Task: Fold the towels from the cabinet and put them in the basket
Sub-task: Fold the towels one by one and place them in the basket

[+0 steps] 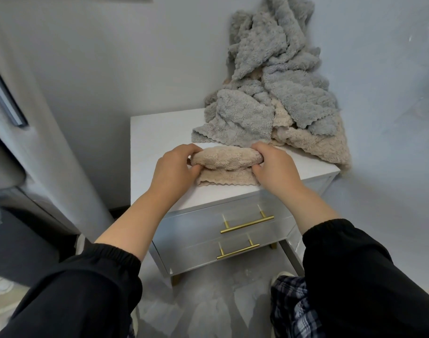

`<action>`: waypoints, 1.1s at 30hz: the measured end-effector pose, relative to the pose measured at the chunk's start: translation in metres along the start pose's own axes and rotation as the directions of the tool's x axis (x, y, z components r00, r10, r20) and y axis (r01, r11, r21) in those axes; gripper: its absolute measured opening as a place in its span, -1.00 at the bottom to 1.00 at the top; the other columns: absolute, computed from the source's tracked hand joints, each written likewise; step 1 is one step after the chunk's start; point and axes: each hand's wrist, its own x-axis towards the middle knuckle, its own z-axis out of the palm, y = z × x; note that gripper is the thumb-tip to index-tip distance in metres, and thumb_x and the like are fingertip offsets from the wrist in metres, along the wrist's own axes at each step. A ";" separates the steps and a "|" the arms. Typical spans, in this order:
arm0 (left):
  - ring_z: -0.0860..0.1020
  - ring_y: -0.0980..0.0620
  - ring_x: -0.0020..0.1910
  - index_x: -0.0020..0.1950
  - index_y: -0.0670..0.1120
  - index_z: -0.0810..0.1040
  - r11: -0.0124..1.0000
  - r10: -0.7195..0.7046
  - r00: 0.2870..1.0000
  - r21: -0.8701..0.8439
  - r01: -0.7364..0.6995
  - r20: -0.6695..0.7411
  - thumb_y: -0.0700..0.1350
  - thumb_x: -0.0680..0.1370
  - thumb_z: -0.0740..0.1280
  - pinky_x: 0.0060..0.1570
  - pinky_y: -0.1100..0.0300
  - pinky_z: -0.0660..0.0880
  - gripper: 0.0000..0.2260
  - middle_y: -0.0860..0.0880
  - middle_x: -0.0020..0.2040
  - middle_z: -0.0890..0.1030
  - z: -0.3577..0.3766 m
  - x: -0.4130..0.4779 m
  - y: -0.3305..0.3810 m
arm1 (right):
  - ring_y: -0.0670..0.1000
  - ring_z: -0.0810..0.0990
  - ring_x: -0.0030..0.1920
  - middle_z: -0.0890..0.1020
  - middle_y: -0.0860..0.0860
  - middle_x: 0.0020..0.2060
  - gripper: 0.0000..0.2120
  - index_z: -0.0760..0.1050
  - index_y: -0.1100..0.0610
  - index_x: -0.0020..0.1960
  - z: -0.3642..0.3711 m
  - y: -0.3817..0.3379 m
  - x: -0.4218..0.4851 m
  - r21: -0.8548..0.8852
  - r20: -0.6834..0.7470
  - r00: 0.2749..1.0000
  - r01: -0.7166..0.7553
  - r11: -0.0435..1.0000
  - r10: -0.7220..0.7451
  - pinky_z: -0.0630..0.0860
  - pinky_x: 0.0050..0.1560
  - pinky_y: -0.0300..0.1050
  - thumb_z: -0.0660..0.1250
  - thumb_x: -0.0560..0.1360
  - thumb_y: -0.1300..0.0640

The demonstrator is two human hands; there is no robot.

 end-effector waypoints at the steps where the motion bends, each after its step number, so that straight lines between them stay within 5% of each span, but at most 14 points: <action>1: 0.57 0.02 -0.03 0.10 -0.03 0.59 1.000 0.019 1.000 0.018 -0.019 0.011 -0.22 0.45 0.37 -0.01 0.16 0.41 -0.76 0.06 0.04 0.61 0.000 0.000 -0.001 | 0.13 0.54 0.07 0.62 0.07 0.08 -0.60 0.50 0.07 0.25 -0.001 0.002 0.000 -0.020 0.015 1.000 0.014 1.000 -0.014 0.27 -0.16 -0.18 0.29 0.44 0.31; 7: 0.41 0.02 0.26 0.10 -0.09 0.63 0.982 0.160 0.980 0.079 -0.170 0.121 -0.11 0.48 0.30 0.15 0.32 0.24 -0.77 0.02 0.23 0.57 -0.008 -0.002 -0.009 | 0.14 0.54 0.09 0.62 0.09 0.06 -0.63 0.55 0.09 0.21 -0.015 0.009 0.002 -0.047 0.181 0.983 0.032 0.998 -0.023 0.44 -0.03 -0.10 0.36 0.41 0.26; 13: 0.38 0.06 0.30 -0.08 -0.09 0.68 0.994 0.106 0.988 -0.007 -0.106 0.111 -0.05 0.60 0.25 0.16 0.33 0.21 -0.77 0.02 0.24 0.57 -0.002 -0.001 -0.003 | 0.03 0.54 0.11 0.61 0.03 0.05 -0.72 0.56 0.11 -0.04 -0.024 0.009 -0.001 0.133 0.263 0.964 -0.067 0.989 0.030 0.42 0.05 -0.11 0.32 0.50 -0.11; 17: 0.44 0.05 0.27 -0.30 -0.01 0.49 0.997 0.076 0.988 -0.033 -0.072 0.134 -0.07 0.50 0.41 0.11 0.27 0.28 -0.80 -0.01 0.13 0.60 0.005 -0.003 0.002 | 0.01 0.50 0.19 0.59 0.02 0.04 -0.79 0.49 0.12 -0.15 -0.017 0.011 0.000 0.189 0.271 0.959 -0.134 0.973 0.079 0.35 -0.03 -0.17 0.36 0.50 -0.02; 20: 0.50 -0.01 0.06 -0.06 -0.05 0.45 0.993 -0.023 0.986 -0.112 0.042 0.166 -0.07 0.47 0.44 -0.01 0.16 0.37 -0.81 0.00 0.07 0.56 0.006 -0.004 0.005 | 0.03 0.45 0.26 0.51 0.06 0.17 -0.73 0.41 0.09 0.06 -0.014 0.014 0.003 0.241 0.327 0.937 -0.208 0.948 0.122 0.35 0.03 -0.18 0.42 0.47 0.05; 22: 0.48 0.00 -0.03 0.19 -0.01 0.40 0.982 -0.067 0.975 -0.158 0.102 0.212 -0.05 0.45 0.46 -0.06 0.18 0.38 -0.61 0.00 0.09 0.51 0.003 -0.004 0.007 | 0.03 0.37 0.36 0.40 0.10 0.35 -0.51 0.33 0.08 0.29 -0.015 0.014 0.004 0.300 0.377 0.915 -0.267 0.916 0.143 0.33 0.17 -0.18 0.45 0.45 0.09; 26: 0.42 0.06 0.11 0.49 0.05 0.21 0.974 -0.132 0.943 -0.139 0.182 0.306 -0.02 0.40 0.51 0.08 0.25 0.31 -0.26 0.07 0.14 0.38 -0.004 -0.002 0.009 | 0.04 0.48 0.26 0.46 0.05 0.26 -0.35 0.31 0.02 0.39 -0.016 0.015 0.006 0.318 0.423 0.899 -0.265 0.910 0.114 0.43 0.15 -0.14 0.51 0.39 0.15; 29: 0.47 0.09 0.10 0.35 -0.01 0.43 0.969 -0.154 0.943 -0.143 0.203 0.296 -0.04 0.37 0.54 0.03 0.22 0.37 -0.42 0.11 0.12 0.49 -0.001 -0.002 0.010 | 0.04 0.61 0.05 0.57 0.03 0.12 -0.44 0.44 0.04 0.29 -0.014 0.017 0.008 0.353 0.399 0.911 -0.256 0.900 0.102 0.54 0.11 0.00 0.53 0.35 0.22; 33: 0.60 -0.05 -0.07 -0.01 -0.13 0.61 0.946 -0.184 0.950 -0.215 0.241 0.252 -0.09 0.34 0.55 -0.06 0.06 0.50 -0.72 -0.07 -0.10 0.66 0.003 -0.003 0.012 | -0.07 0.60 -0.10 0.62 -0.05 -0.13 -0.57 0.51 0.08 0.19 -0.011 0.016 0.006 0.537 0.363 0.924 -0.310 0.784 0.117 0.52 -0.18 -0.20 0.47 0.38 0.35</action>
